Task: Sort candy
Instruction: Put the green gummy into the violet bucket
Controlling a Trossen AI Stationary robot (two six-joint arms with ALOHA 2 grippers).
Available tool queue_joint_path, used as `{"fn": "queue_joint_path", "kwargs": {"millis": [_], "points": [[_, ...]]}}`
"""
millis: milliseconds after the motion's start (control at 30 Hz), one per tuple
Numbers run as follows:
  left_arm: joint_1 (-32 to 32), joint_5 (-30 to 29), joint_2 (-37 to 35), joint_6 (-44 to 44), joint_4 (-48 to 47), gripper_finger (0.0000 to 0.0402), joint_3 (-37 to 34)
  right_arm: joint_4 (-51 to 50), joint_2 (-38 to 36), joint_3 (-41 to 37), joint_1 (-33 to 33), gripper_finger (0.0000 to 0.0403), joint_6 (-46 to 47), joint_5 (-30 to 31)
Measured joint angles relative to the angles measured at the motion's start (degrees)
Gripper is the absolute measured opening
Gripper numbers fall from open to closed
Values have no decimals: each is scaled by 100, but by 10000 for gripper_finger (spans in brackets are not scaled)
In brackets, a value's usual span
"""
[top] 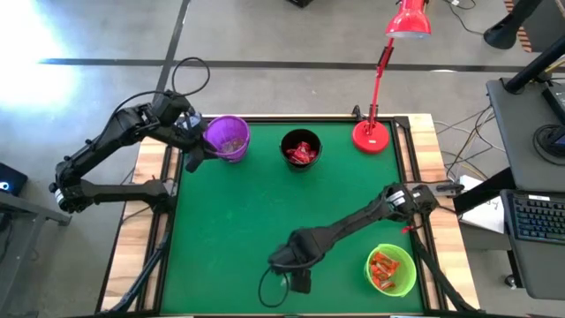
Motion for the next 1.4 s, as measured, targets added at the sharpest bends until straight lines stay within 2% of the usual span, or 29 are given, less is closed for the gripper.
{"fn": "queue_joint_path", "kwargs": {"millis": [133,267,400,600,867,1000,1133,1200,1300,1400], "points": [[0,-3,9,103,0,116,-2,722,0,-34,33,184,541,3],[0,-4,7,334,-9,116,-24,963,13,-80,46,184,1307,19],[-4,73,-15,493,-20,116,-26,1121,112,-87,111,183,1693,59],[-13,81,-26,840,-20,116,-26,1506,437,-96,314,183,1994,47],[-13,81,5,1045,-64,116,-28,1428,695,-74,405,178,2202,44],[-11,81,36,1058,-68,116,-28,1390,695,-74,394,140,2334,47],[-12,143,37,1154,-95,115,-28,1360,670,-20,337,62,2417,-15],[-11,419,38,1256,-141,113,-32,1382,662,42,300,26,2443,-39],[-13,895,37,1351,-138,106,-32,1319,656,192,240,17,2444,-32],[-11,1085,37,1420,-136,98,-32,1260,640,363,142,14,2438,28]]}}
